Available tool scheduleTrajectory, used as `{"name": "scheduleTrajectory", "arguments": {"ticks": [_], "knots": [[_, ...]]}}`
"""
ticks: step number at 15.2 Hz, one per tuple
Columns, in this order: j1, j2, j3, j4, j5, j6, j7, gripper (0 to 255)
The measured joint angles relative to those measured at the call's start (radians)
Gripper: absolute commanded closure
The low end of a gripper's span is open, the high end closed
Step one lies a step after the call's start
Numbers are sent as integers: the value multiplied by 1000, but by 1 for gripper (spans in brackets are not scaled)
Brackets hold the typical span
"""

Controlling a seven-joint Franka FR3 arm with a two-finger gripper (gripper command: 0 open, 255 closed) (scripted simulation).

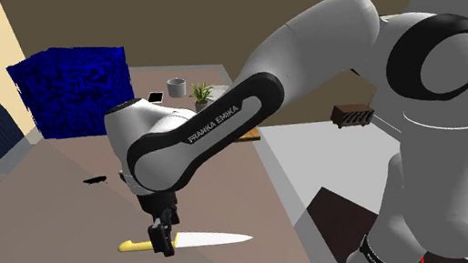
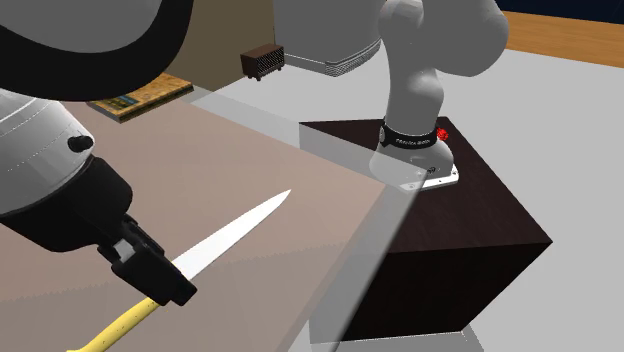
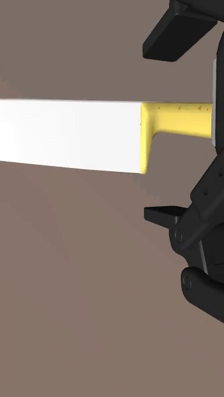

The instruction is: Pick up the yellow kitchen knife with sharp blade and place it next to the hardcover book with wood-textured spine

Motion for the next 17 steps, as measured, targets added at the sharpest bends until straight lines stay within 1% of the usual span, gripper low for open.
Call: {"name": "scheduleTrajectory", "arguments": {"ticks": [1,11,17], "knots": [[0,0,0,0,0,0,0,255],[-1,-4,-2,4,-1,-1,1,255],[-3,-35,2,28,8,-61,0,255]]}}
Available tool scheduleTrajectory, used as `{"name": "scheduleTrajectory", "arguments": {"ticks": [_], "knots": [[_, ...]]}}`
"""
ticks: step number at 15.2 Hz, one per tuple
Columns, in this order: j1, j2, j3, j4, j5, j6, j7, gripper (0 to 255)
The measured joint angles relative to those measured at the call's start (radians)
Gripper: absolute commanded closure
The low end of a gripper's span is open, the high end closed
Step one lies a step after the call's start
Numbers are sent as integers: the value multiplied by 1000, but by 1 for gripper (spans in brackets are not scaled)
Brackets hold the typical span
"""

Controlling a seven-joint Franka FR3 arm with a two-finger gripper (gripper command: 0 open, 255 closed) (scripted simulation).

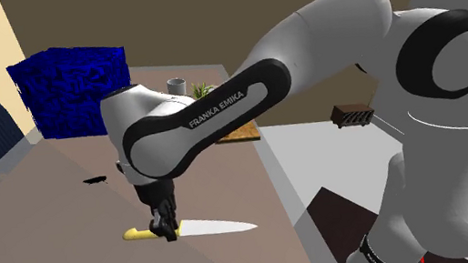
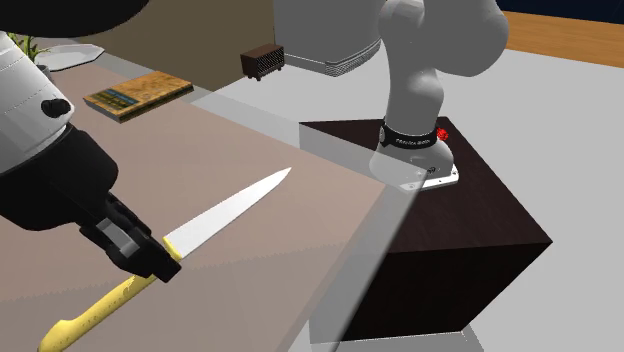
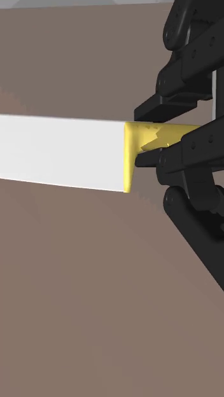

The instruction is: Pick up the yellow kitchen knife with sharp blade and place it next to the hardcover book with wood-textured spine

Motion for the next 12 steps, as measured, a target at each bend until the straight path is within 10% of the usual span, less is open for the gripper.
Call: {"name": "scheduleTrajectory", "arguments": {"ticks": [12], "knots": [[-5,-55,3,87,12,-140,4,255]]}}
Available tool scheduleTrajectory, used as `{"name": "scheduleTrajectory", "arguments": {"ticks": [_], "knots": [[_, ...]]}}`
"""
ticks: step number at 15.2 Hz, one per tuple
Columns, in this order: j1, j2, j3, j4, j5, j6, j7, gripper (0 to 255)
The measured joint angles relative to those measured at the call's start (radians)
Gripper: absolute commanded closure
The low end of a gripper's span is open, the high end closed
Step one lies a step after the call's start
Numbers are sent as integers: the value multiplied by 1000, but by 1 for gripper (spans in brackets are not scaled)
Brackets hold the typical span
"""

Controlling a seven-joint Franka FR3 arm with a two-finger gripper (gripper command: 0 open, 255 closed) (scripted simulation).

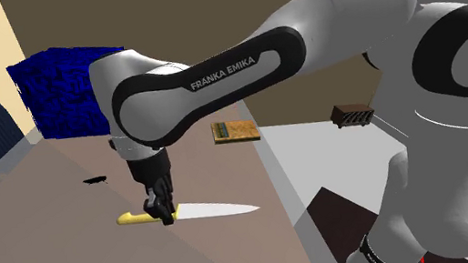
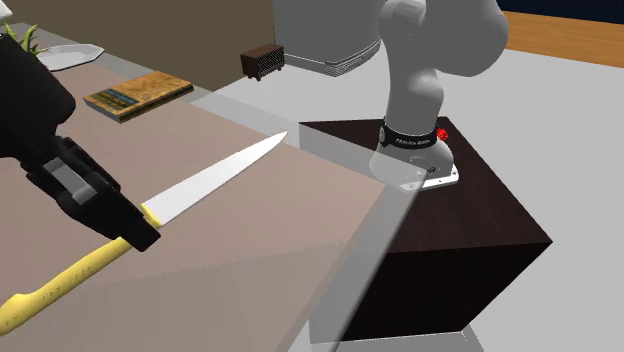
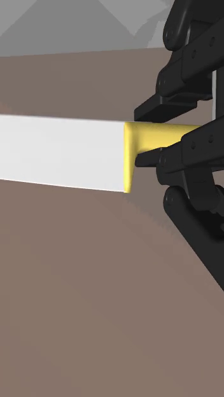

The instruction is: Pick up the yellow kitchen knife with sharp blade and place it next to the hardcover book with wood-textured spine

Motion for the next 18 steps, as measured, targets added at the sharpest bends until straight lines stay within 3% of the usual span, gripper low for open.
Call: {"name": "scheduleTrajectory", "arguments": {"ticks": [9,18], "knots": [[-102,9,-76,29,-25,-37,-166,255],[-206,104,-155,164,-64,-88,-339,255]]}}
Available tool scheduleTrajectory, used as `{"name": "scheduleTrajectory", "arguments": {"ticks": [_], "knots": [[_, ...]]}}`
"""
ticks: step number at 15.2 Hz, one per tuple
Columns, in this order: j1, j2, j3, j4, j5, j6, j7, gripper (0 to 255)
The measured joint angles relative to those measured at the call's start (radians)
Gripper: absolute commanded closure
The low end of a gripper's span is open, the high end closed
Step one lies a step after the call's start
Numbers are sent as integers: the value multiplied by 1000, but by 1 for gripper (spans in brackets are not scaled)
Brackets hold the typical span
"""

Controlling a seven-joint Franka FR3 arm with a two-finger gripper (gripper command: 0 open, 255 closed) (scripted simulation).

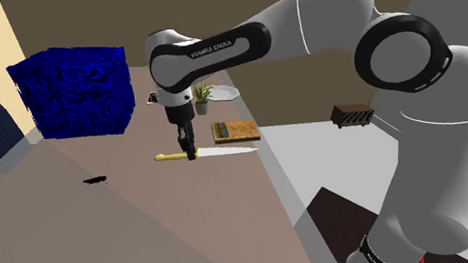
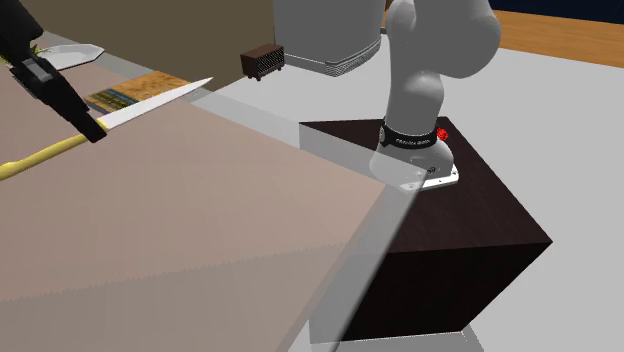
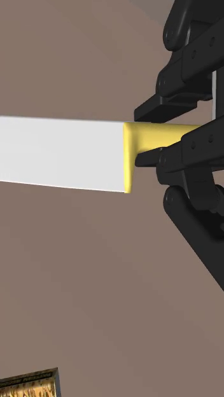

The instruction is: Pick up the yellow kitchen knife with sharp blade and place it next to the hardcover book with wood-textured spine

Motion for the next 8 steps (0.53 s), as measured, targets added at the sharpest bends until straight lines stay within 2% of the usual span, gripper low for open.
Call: {"name": "scheduleTrajectory", "arguments": {"ticks": [2,8], "knots": [[-22,30,-15,46,-8,-17,-36,255],[-33,53,-23,16,-12,34,-55,255]]}}
